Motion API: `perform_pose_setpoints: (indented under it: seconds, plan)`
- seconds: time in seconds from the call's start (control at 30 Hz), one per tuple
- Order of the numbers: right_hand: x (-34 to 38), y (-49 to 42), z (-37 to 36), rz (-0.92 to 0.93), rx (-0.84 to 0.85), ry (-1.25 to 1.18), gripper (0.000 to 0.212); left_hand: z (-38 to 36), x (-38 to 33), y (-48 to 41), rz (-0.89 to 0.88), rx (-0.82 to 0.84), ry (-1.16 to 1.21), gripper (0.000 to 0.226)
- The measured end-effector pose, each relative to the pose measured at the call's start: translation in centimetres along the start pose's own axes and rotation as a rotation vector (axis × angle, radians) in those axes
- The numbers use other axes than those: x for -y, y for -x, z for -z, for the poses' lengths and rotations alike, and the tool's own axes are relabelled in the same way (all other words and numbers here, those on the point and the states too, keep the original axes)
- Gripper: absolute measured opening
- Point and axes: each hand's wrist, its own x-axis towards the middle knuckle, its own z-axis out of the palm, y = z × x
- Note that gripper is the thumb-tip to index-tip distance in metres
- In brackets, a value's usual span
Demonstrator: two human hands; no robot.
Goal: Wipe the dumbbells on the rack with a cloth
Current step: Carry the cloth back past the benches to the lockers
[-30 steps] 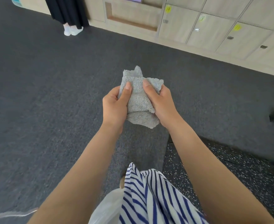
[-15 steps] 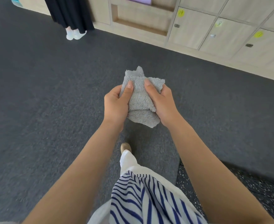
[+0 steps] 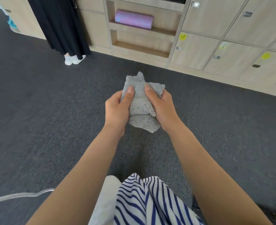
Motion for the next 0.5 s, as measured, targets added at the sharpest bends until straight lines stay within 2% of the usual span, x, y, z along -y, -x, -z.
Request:
perform_pose_setpoints:
  seconds: [0.3, 0.5]
  plan:
    - [0.9, -13.1, -3.3, 0.023, -0.087, -0.016, 0.034, -0.2, -2.4, -14.4, 0.005, 0.075, -0.033, 0.026]
    - [3.3, -23.9, -7.3, 0.081, -0.099, -0.024, 0.038, 0.7, -6.1, -26.2, -0.027, 0.119, -0.047, 0.036]
